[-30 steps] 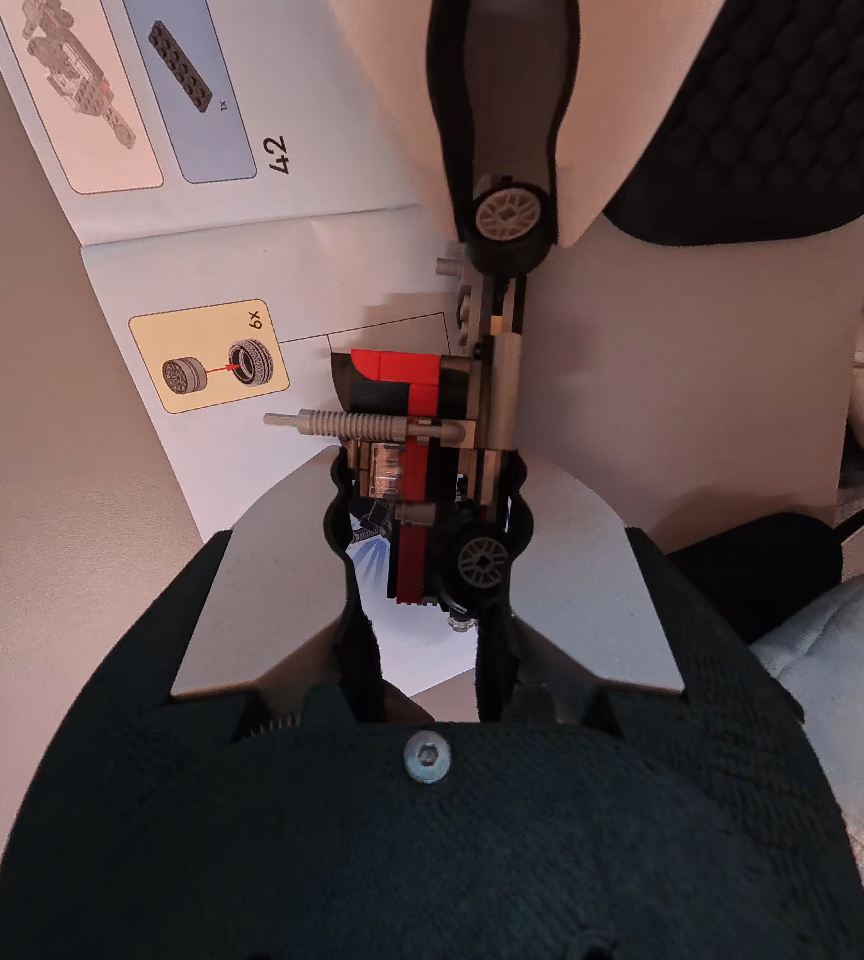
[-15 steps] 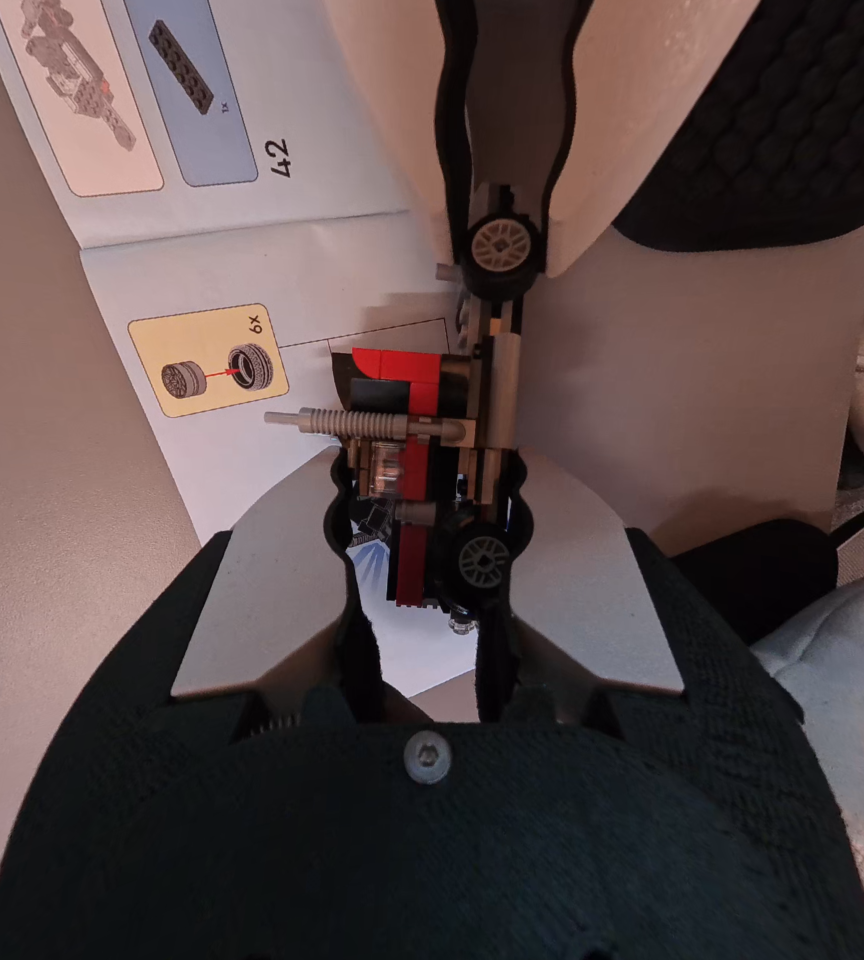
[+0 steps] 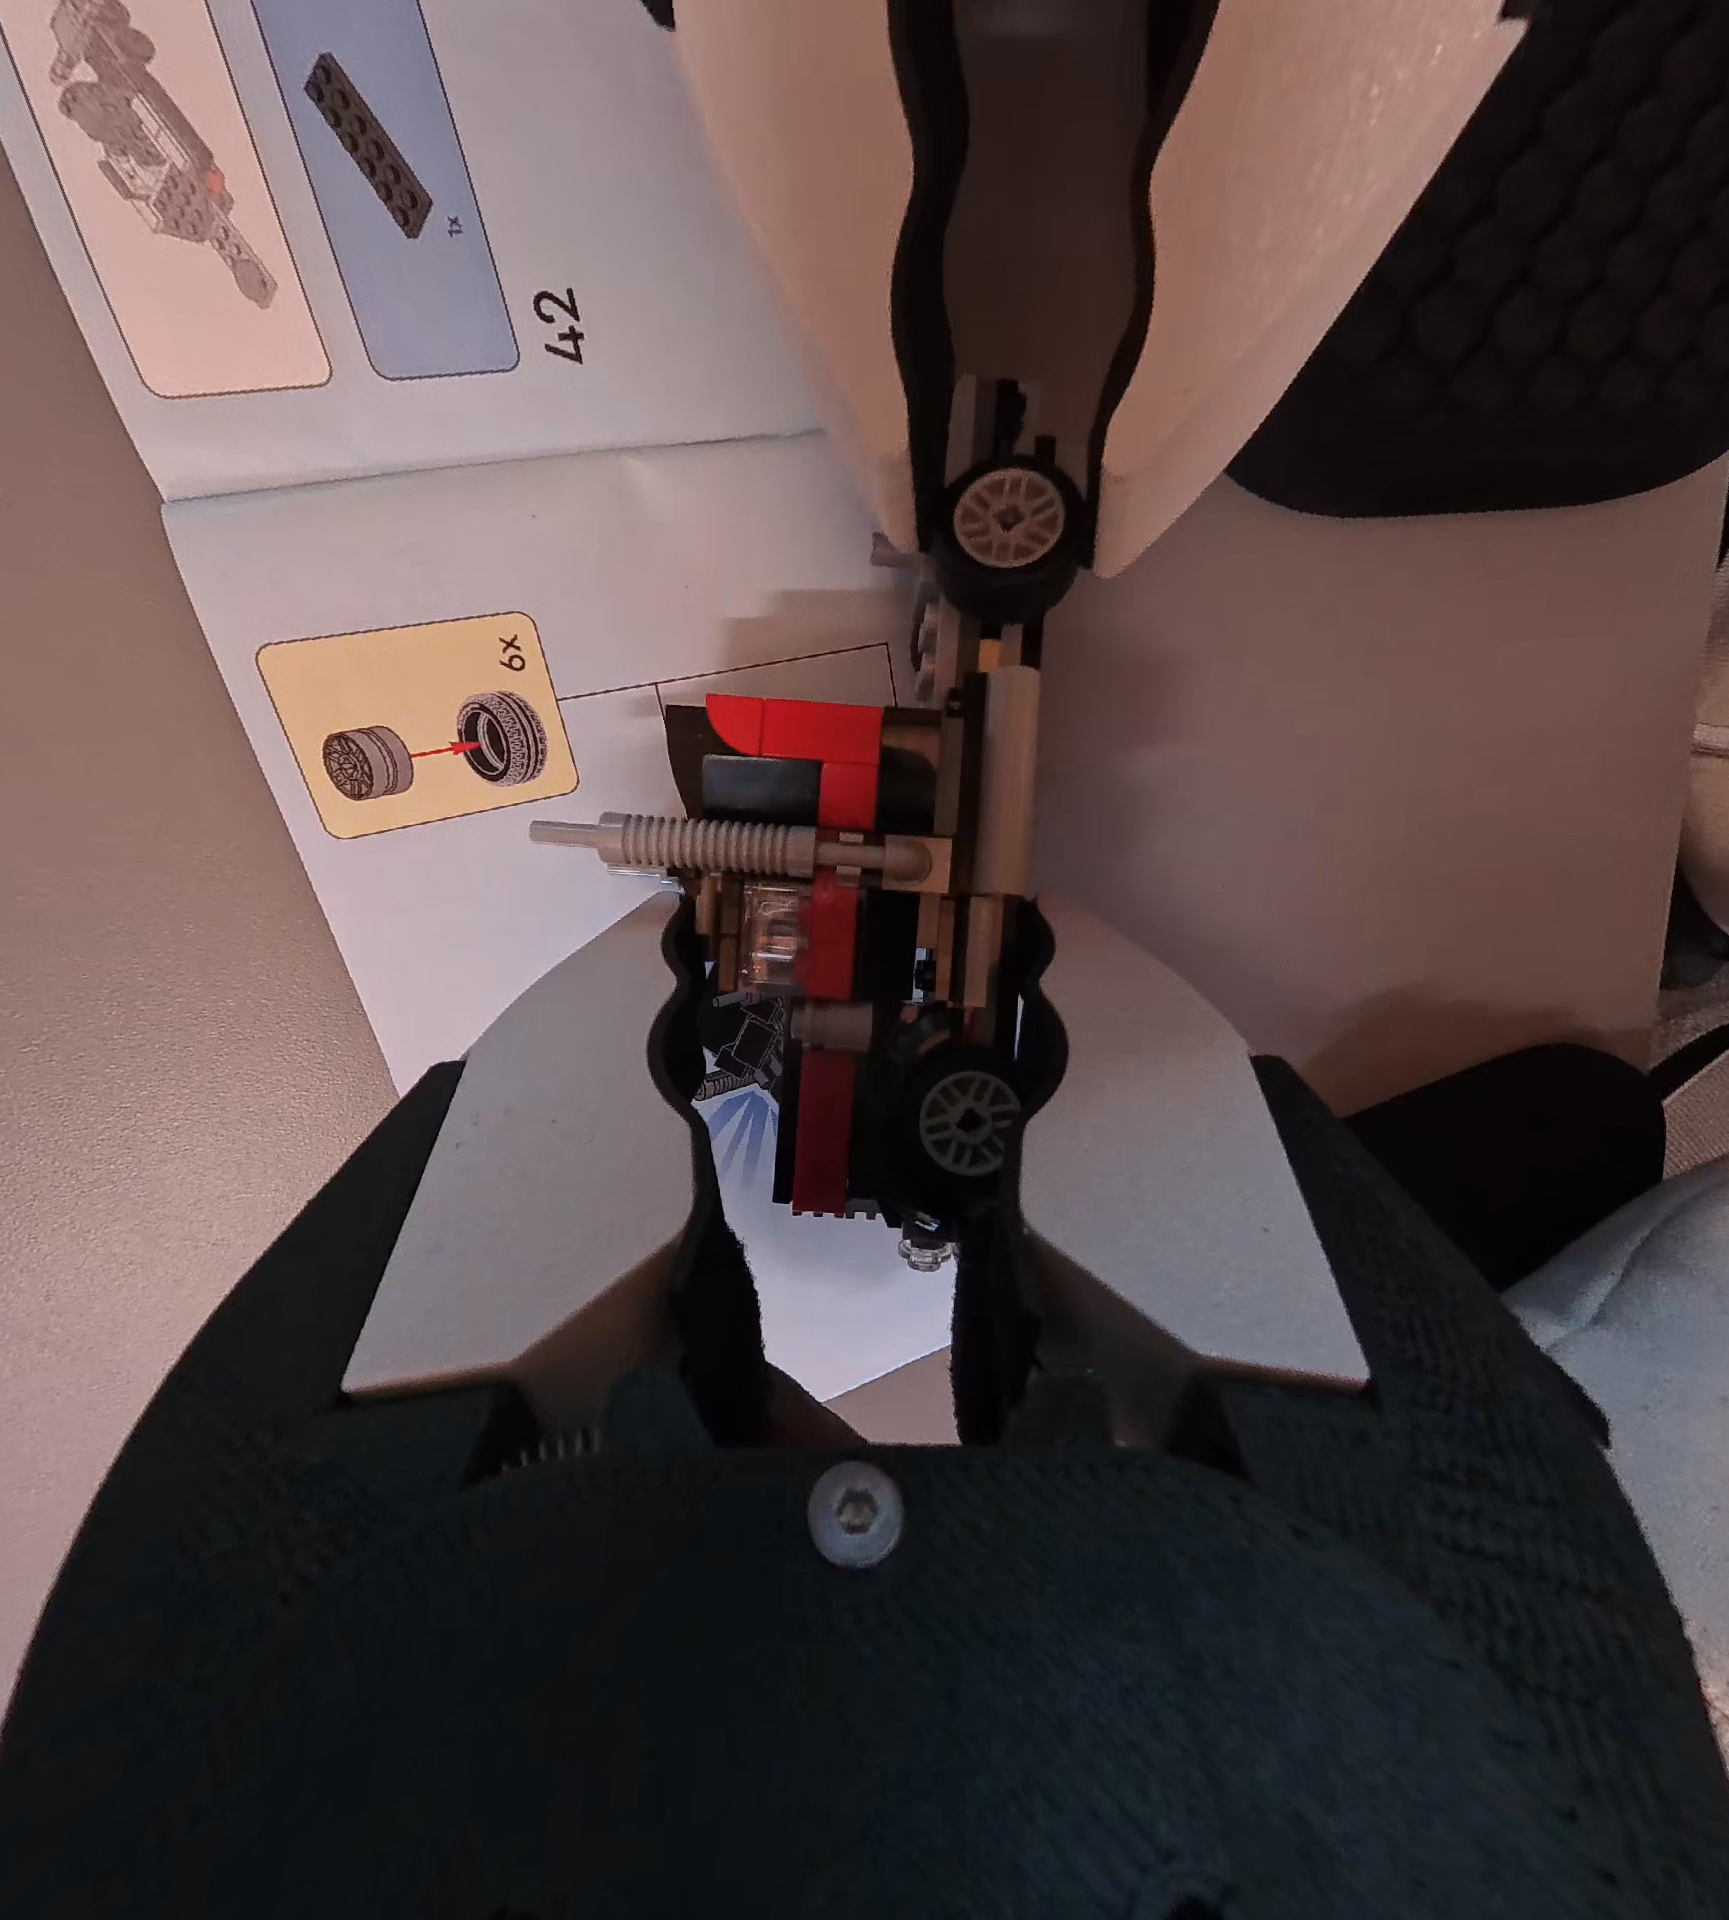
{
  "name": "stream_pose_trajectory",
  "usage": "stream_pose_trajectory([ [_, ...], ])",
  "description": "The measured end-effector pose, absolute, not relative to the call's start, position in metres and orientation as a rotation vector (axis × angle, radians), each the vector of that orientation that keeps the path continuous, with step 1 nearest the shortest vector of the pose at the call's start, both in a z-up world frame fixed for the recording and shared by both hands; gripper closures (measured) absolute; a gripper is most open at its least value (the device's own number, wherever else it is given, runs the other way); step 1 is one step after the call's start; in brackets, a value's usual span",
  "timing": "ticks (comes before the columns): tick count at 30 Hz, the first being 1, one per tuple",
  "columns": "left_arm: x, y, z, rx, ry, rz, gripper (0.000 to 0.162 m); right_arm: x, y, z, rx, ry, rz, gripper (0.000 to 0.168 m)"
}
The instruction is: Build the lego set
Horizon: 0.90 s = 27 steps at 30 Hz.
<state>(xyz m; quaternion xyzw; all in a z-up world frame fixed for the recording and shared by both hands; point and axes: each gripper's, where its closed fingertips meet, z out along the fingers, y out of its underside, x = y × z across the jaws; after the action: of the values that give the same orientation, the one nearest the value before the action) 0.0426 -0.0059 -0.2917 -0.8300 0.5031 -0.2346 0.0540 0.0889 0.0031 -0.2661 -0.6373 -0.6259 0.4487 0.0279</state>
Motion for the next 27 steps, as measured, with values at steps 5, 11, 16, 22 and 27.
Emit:
stream_pose_trajectory([
  [5,0.0428,-0.0057,-0.2916,-2.522,1.526,-0.716,0.103,0.0891,0.0033,-0.2662,-1.967,-1.935,1.379,0.147],
  [11,0.0433,-0.0056,-0.2917,-2.52,1.528,-0.713,0.103,0.0892,0.0031,-0.267,-1.928,-1.996,1.253,0.147],
  [16,0.0436,-0.0055,-0.2917,-2.51,1.533,-0.71,0.103,0.0893,0.002,-0.268,-1.841,-2.075,1.033,0.147],
  [22,0.043,-0.0074,-0.2942,-2.484,1.546,-0.685,0.103,0.0877,-0.0023,-0.2697,-1.715,-2.12,0.784,0.147],
  [27,0.0417,-0.0107,-0.299,-2.463,1.572,-0.68,0.103,0.087,-0.0064,-0.2711,-1.677,-2.104,0.781,0.147],
])
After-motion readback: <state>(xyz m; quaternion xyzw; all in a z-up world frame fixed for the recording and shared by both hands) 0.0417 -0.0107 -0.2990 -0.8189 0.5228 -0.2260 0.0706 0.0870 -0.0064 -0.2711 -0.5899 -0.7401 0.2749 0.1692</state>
